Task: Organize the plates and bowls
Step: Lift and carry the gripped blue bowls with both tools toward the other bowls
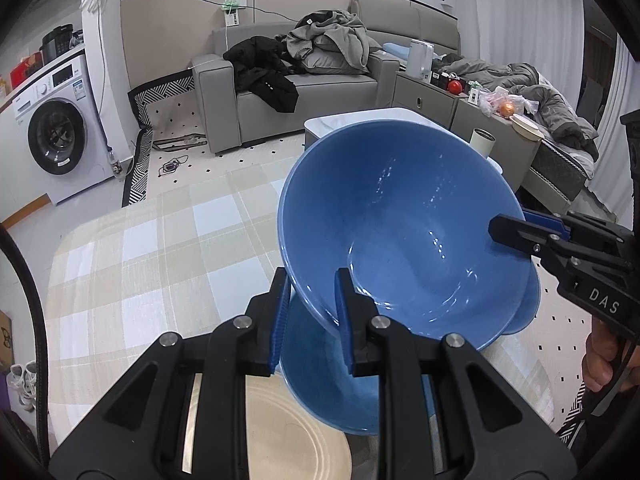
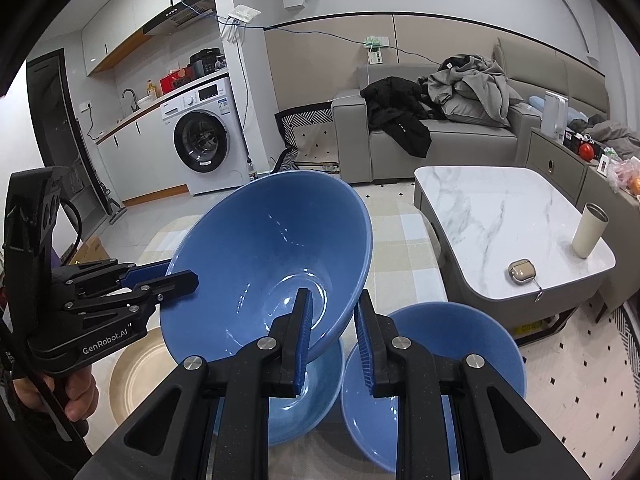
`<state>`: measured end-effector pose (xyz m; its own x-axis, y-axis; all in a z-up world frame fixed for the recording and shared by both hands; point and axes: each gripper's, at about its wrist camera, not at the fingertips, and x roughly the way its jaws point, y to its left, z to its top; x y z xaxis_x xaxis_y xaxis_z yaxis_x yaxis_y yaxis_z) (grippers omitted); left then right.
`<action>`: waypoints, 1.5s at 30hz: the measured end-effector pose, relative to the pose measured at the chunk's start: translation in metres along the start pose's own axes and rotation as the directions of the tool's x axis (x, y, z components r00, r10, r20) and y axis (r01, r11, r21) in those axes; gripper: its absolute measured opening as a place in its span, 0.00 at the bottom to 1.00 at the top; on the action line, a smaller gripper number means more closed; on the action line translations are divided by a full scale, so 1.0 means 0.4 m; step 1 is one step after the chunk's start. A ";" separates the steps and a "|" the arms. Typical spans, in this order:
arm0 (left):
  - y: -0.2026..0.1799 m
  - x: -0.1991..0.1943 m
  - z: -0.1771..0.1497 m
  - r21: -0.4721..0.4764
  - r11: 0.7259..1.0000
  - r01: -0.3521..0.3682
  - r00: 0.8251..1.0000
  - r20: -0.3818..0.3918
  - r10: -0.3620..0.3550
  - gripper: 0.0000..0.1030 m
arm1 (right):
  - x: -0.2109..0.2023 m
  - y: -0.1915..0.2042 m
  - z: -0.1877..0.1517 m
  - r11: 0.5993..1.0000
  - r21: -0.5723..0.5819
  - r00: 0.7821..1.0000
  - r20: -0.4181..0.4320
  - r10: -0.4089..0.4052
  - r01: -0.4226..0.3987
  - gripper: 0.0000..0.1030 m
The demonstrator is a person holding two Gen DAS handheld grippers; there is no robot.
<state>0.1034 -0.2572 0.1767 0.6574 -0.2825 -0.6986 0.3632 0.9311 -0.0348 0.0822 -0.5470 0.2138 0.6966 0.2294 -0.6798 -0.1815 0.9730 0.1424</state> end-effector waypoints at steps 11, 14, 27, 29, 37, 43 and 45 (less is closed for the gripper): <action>0.028 0.017 -0.064 -0.017 1.000 0.014 1.000 -0.013 -0.014 0.18 | 0.001 0.026 -0.055 1.000 0.005 1.000 -0.017 0.012 -0.012 0.21; 0.040 0.016 -0.084 -0.024 1.000 0.013 1.000 -0.015 -0.014 0.18 | -0.001 0.036 -0.070 1.000 0.000 1.000 -0.019 0.014 -0.014 0.21; 0.069 0.036 -0.150 -0.036 0.999 -0.003 1.000 -0.027 0.002 0.18 | 0.016 0.067 -0.119 1.000 -0.016 0.999 -0.042 0.014 -0.014 0.21; 0.067 0.041 -0.160 -0.029 0.999 -0.013 1.000 -0.029 0.012 0.18 | 0.021 0.069 -0.126 1.000 -0.015 0.999 -0.047 0.012 -0.013 0.21; 0.065 0.068 -0.184 -0.023 1.000 -0.011 0.999 -0.037 0.010 0.18 | 0.044 0.066 -0.152 1.000 -0.014 0.998 -0.071 0.001 -0.002 0.21; 0.056 0.090 -0.194 -0.003 1.000 -0.027 0.999 -0.039 0.027 0.18 | 0.056 0.055 -0.174 1.000 -0.015 0.996 -0.082 -0.019 0.017 0.21; 0.056 0.096 -0.199 0.000 1.000 -0.032 0.999 -0.042 0.032 0.18 | 0.058 0.053 -0.182 1.000 -0.014 0.996 -0.086 -0.021 0.019 0.21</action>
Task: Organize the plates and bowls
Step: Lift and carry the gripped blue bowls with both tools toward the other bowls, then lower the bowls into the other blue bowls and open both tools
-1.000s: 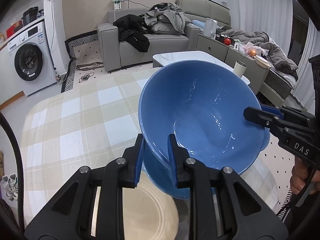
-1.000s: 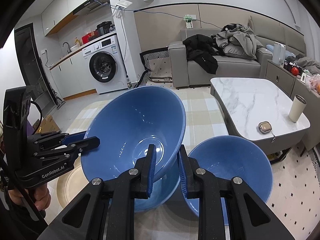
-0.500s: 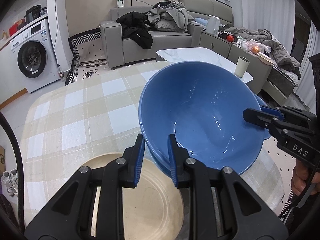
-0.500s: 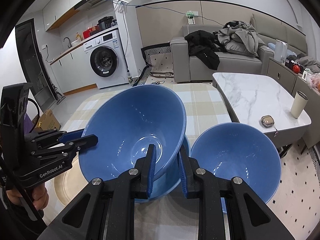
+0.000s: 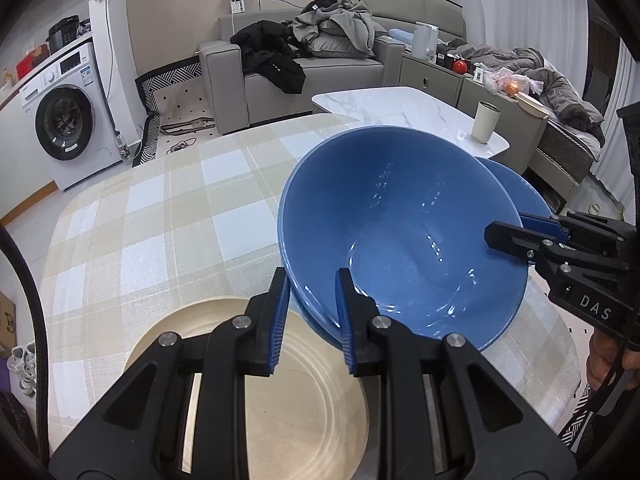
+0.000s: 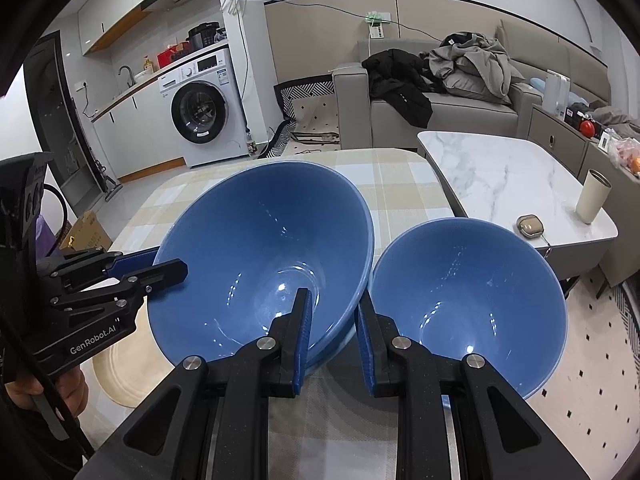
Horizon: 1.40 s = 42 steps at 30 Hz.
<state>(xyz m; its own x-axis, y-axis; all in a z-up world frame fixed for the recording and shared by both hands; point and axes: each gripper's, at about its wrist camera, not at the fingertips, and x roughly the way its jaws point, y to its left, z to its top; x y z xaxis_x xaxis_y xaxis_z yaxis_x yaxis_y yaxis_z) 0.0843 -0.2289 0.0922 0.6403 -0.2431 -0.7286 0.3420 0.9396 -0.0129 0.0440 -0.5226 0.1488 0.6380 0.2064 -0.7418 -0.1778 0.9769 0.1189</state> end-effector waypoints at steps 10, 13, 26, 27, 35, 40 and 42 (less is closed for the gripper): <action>0.009 0.018 -0.009 -0.006 1.000 -0.017 1.000 -0.015 0.016 0.18 | 0.011 0.027 -0.014 0.998 -0.054 0.999 -0.011 -0.037 0.036 0.22; 0.017 0.028 -0.014 -0.004 1.000 -0.026 0.999 -0.022 0.026 0.18 | 0.018 0.033 -0.016 0.998 -0.058 0.999 -0.016 -0.040 0.040 0.22; 0.029 0.076 -0.025 -0.021 1.000 -0.003 0.998 -0.060 0.001 0.19 | 0.042 0.049 -0.021 0.991 -0.094 0.995 -0.017 -0.095 0.093 0.25; 0.028 0.079 -0.026 -0.018 1.000 -0.005 0.998 -0.062 0.004 0.19 | 0.043 0.048 -0.021 0.991 -0.092 0.995 -0.015 -0.099 0.097 0.25; 0.035 0.105 -0.030 -0.022 1.000 -0.007 0.997 -0.080 0.005 0.19 | 0.029 0.037 -0.036 0.994 -0.072 0.996 0.010 -0.087 0.088 0.26; 0.036 0.109 -0.030 -0.019 1.000 -0.021 0.997 -0.078 0.019 0.19 | 0.030 0.038 -0.038 0.991 -0.091 0.996 0.017 -0.092 0.093 0.28; 0.038 0.104 -0.031 -0.033 0.999 -0.021 0.997 -0.076 0.019 0.21 | 0.030 0.043 -0.039 0.988 -0.107 0.994 0.023 -0.105 0.107 0.32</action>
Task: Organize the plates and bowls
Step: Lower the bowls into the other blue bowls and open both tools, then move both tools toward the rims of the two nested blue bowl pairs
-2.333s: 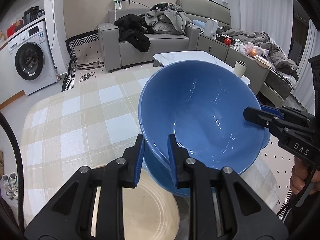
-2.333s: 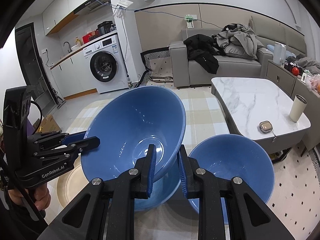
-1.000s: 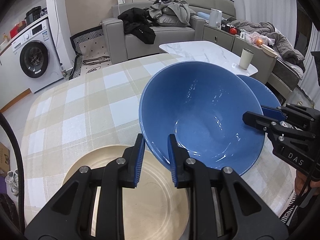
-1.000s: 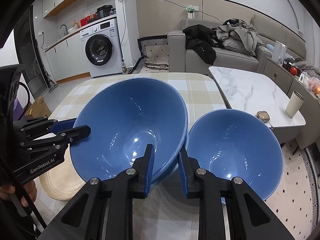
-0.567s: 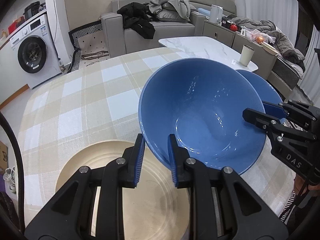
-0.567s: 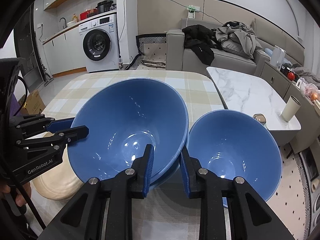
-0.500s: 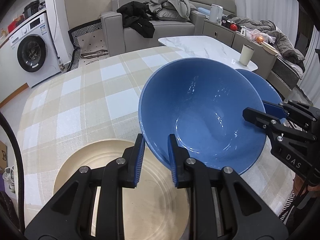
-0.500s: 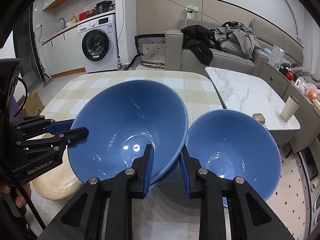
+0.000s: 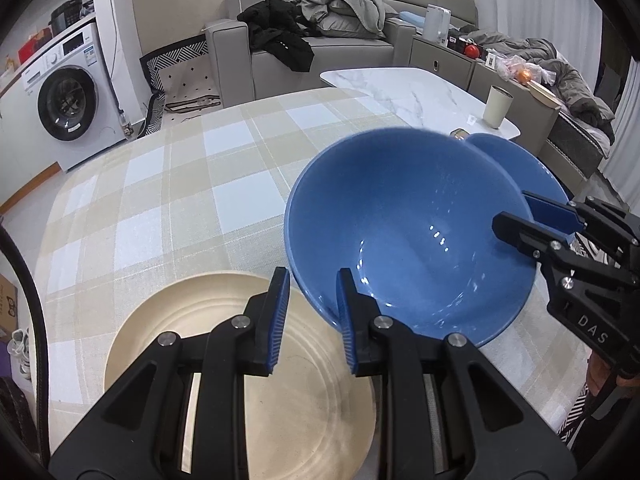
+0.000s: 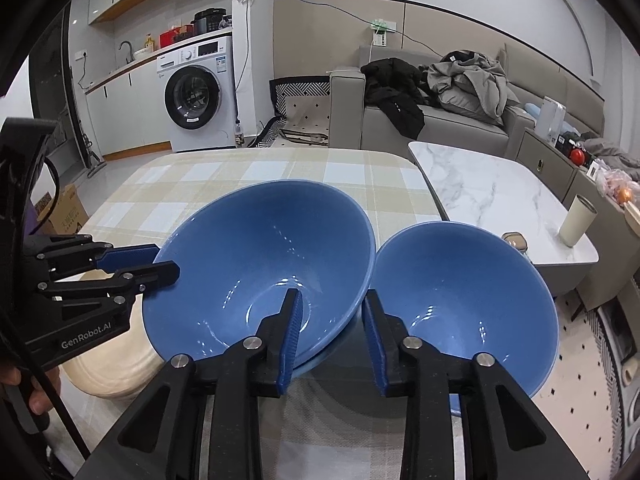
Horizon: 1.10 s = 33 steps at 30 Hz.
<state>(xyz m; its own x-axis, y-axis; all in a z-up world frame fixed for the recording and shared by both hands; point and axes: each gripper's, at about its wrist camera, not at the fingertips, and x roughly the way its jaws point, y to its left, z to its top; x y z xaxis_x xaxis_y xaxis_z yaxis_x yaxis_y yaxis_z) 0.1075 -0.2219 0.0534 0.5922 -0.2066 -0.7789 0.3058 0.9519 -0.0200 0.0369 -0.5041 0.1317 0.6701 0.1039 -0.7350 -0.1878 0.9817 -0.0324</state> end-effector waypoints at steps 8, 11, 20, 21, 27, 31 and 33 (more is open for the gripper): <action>0.004 -0.045 -0.001 -0.035 0.999 0.013 1.000 0.014 -0.013 0.30 | -0.061 -0.020 0.004 1.000 0.007 0.997 0.073 0.018 -0.018 0.51; 0.001 -0.071 -0.005 -0.062 0.997 0.037 0.999 0.037 -0.035 0.60 | -0.090 -0.035 0.006 1.000 0.015 0.995 0.097 0.023 -0.024 0.74; -0.075 -0.124 0.002 -0.067 0.995 0.068 0.995 0.081 -0.062 0.97 | -0.161 -0.131 0.004 0.993 0.112 0.991 0.131 -0.038 0.023 0.98; -0.085 -0.128 0.003 -0.074 0.995 0.070 0.994 0.089 -0.063 0.99 | -0.166 -0.142 0.000 0.992 0.124 0.991 0.130 -0.037 0.021 0.98; -0.145 -0.140 0.008 -0.091 0.988 0.124 0.990 0.078 -0.117 0.99 | -0.201 -0.208 -0.012 0.984 0.176 0.987 0.154 -0.041 0.013 0.99; -0.191 -0.142 0.016 -0.088 0.984 0.155 0.986 0.072 -0.149 0.99 | -0.224 -0.257 -0.023 0.974 0.225 0.982 0.181 -0.050 0.008 0.99; -0.214 -0.142 0.019 -0.093 0.977 0.190 0.981 0.069 -0.184 0.99 | -0.231 -0.280 -0.029 0.969 0.249 0.981 0.185 -0.051 0.003 0.99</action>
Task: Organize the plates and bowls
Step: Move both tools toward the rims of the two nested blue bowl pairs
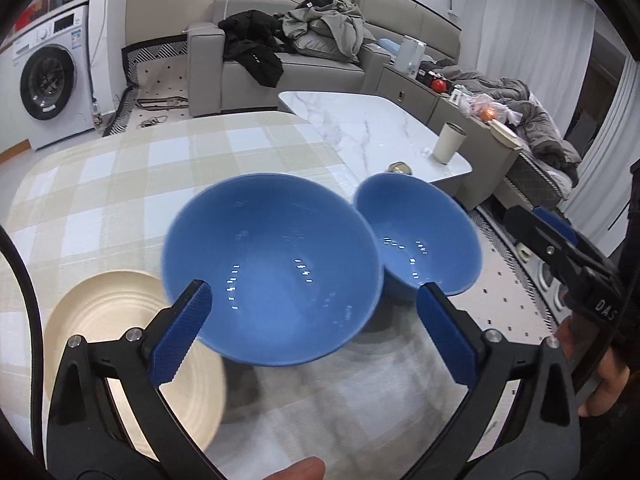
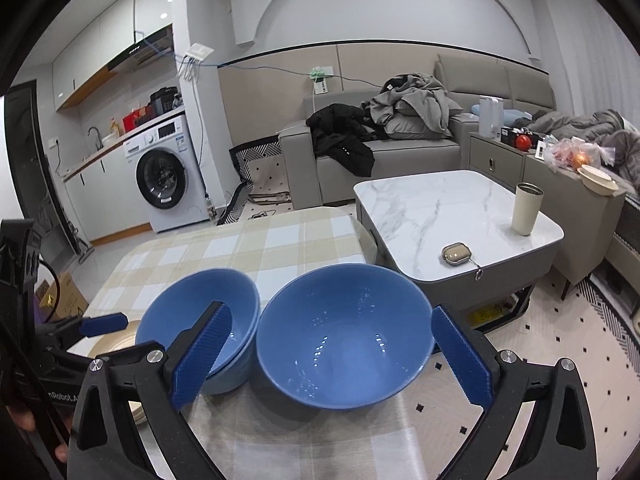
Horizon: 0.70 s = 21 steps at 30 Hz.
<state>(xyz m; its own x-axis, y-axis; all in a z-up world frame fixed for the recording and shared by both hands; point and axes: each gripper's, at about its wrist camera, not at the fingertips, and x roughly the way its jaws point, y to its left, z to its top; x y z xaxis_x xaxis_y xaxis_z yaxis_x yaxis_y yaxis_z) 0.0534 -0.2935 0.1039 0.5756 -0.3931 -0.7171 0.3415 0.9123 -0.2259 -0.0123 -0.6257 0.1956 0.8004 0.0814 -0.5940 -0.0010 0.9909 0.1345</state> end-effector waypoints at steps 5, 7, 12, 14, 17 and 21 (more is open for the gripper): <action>-0.067 0.007 -0.005 0.009 1.000 0.030 1.000 -0.009 -0.030 0.99 | -0.023 -0.057 0.000 0.998 0.039 0.999 0.007 -0.039 0.039 0.99; -0.092 0.011 -0.007 0.026 0.999 0.047 0.999 -0.016 -0.046 0.99 | -0.025 -0.075 0.001 0.997 0.056 0.999 0.007 -0.045 0.045 0.99; -0.161 0.017 -0.019 0.086 0.988 0.131 0.991 -0.039 -0.128 0.99 | -0.032 -0.105 -0.003 0.996 0.082 0.999 0.003 -0.044 0.044 0.99; -0.183 0.021 -0.021 0.099 0.983 0.157 0.987 -0.053 -0.153 0.98 | -0.035 -0.112 -0.004 0.995 0.093 1.000 0.001 -0.028 0.027 0.99; -0.201 0.028 -0.023 0.083 0.981 0.175 0.984 -0.054 -0.171 0.97 | -0.036 -0.121 -0.004 0.995 0.090 0.999 0.002 -0.038 0.038 0.99; -0.219 0.049 -0.019 0.044 0.980 0.192 0.979 -0.075 -0.188 0.84 | -0.030 -0.141 -0.009 0.993 0.112 0.999 -0.005 -0.043 0.043 0.99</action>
<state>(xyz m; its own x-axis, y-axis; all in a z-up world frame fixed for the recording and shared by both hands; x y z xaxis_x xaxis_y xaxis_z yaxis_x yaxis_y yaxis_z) 0.0291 -0.3804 0.1046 0.4436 -0.5477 -0.7094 0.4779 0.8142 -0.3297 -0.0241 -0.6823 0.1923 0.7967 0.0391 -0.6031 0.1011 0.9752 0.1969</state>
